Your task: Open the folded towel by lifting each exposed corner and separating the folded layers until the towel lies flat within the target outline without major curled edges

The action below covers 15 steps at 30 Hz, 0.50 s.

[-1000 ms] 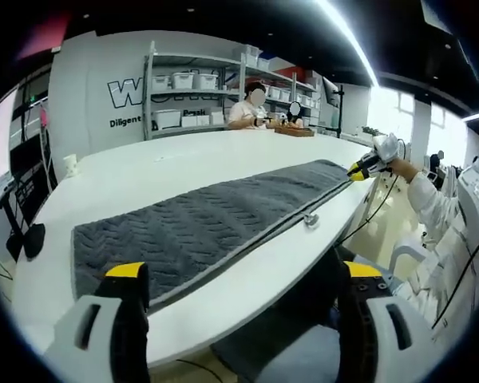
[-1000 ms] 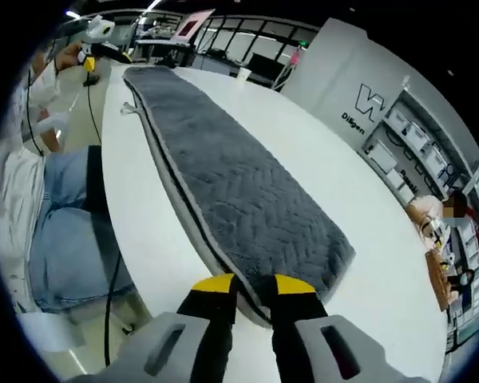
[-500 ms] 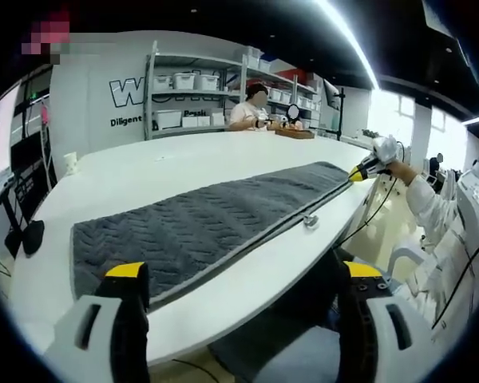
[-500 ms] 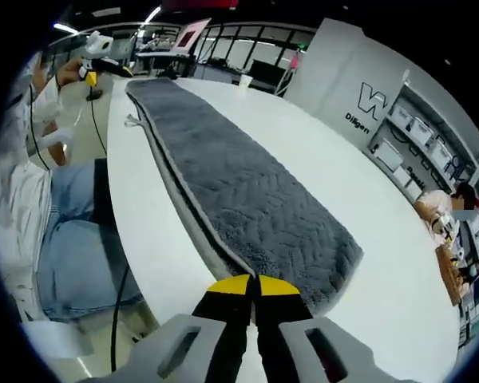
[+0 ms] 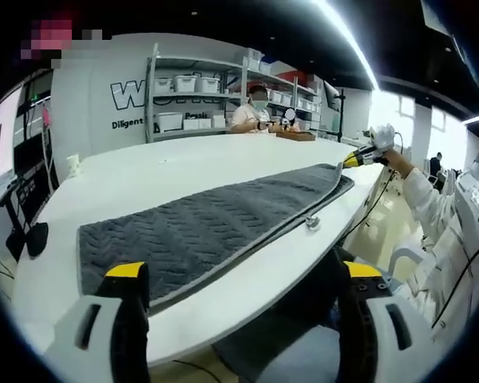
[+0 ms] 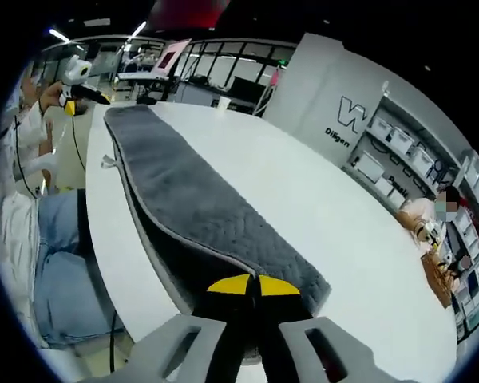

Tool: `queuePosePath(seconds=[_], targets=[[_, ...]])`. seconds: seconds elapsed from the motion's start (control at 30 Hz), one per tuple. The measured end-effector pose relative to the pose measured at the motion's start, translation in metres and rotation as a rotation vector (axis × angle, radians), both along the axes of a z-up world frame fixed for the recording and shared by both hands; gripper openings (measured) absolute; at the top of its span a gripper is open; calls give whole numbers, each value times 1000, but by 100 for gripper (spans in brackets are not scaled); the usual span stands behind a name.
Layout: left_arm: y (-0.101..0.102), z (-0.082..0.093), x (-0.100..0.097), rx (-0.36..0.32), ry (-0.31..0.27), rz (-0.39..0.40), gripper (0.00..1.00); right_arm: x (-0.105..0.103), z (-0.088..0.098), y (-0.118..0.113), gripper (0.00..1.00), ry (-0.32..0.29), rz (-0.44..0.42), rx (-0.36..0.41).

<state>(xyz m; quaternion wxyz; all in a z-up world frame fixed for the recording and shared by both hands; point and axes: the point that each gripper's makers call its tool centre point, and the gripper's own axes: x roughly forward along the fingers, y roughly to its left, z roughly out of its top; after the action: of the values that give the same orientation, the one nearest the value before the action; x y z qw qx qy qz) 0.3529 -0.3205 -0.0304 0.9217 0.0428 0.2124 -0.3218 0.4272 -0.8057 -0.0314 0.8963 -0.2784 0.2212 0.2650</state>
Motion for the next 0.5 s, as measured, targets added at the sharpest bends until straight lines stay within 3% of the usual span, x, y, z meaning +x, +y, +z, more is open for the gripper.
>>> queuePosePath(seconds=[0.17, 0.5], targets=[[3, 0, 0, 1, -2, 6, 96, 15, 9, 1, 0, -22, -17, 3], [5, 2, 6, 10, -8, 5, 96, 64, 28, 0, 0, -76, -77, -27]])
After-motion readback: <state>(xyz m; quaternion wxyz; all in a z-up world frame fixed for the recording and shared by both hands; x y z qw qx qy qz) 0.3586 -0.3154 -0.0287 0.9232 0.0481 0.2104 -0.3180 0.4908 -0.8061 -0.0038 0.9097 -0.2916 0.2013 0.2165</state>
